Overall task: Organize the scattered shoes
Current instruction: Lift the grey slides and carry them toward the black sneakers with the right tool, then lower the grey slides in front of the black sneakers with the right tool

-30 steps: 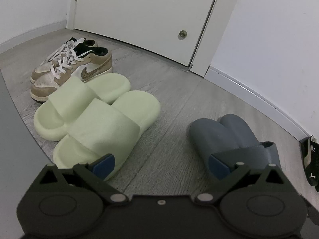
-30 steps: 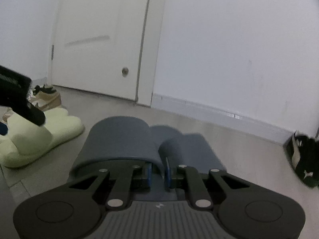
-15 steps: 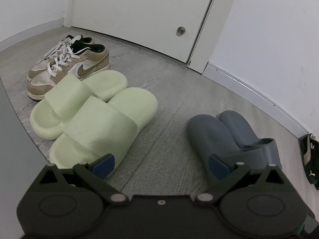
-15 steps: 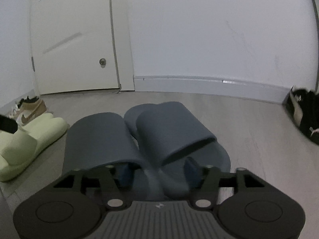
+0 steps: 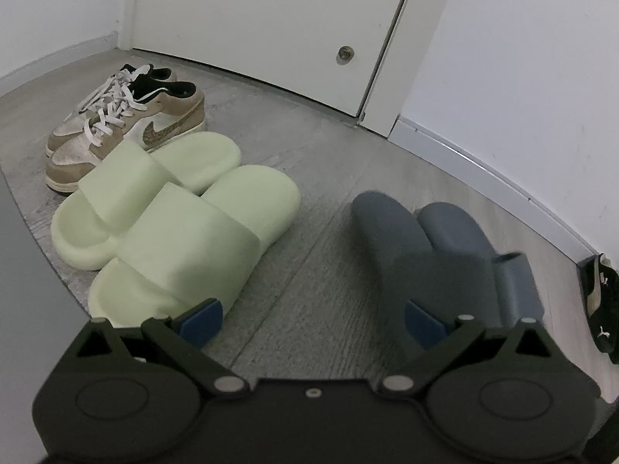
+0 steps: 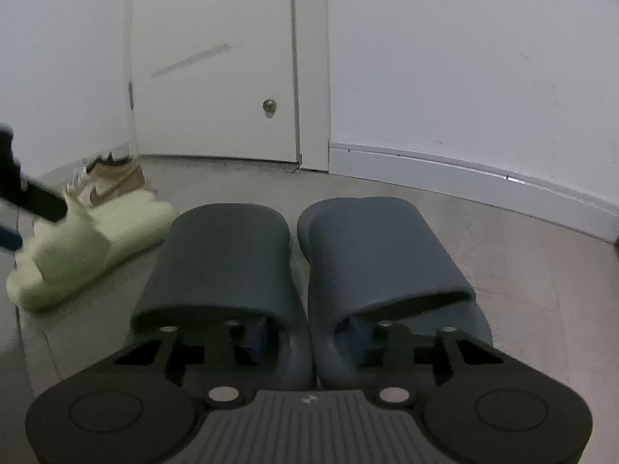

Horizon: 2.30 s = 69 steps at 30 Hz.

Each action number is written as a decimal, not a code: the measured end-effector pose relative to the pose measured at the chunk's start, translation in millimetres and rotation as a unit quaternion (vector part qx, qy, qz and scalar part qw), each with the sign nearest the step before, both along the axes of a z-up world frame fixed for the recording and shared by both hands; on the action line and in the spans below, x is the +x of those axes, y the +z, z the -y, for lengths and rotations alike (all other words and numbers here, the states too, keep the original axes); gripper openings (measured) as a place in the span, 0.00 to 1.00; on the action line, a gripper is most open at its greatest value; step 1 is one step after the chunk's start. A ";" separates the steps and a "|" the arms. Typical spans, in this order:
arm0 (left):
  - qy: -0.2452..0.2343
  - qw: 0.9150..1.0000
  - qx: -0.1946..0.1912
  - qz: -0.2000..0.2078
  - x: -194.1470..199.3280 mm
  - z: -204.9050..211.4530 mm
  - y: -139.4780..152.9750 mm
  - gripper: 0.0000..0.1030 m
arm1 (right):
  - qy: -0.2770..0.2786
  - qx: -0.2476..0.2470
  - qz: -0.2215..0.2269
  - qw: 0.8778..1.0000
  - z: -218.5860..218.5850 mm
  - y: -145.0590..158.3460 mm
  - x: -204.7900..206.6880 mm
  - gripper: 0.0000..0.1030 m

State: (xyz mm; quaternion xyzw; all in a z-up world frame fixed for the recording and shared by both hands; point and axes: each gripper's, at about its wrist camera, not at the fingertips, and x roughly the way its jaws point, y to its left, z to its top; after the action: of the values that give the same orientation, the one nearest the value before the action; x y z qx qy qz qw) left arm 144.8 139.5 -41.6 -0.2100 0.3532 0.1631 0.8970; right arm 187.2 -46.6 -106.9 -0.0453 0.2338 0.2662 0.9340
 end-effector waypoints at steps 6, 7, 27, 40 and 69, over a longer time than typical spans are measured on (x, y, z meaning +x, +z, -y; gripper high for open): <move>0.002 1.000 -0.001 0.005 -1.0 -2.1 0.7 0.99 | -0.047 0.061 -0.013 0.997 3.5 22.8 4.1 0.24; 0.003 1.000 -0.001 0.006 -1.2 -2.1 1.0 0.99 | -0.056 0.064 -0.013 0.996 4.6 26.0 2.6 0.23; -0.117 0.981 0.142 0.060 -0.5 68.6 30.2 0.99 | -0.290 -0.011 0.117 0.950 192.7 121.2 -83.2 0.27; -0.117 0.987 0.035 0.103 -16.9 64.8 35.8 0.99 | -0.434 0.042 -0.014 0.900 255.5 70.9 -62.3 0.31; -0.131 0.987 0.069 0.067 -15.8 80.9 30.4 0.99 | -0.558 0.126 -0.081 0.816 321.2 17.0 -37.2 0.40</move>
State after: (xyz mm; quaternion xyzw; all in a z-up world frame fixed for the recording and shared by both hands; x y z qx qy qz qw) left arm 128.9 58.6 -11.2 -0.1097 0.3049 0.0543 0.9445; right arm 150.0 -367.8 -89.9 0.2332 0.2585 -0.2711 0.8974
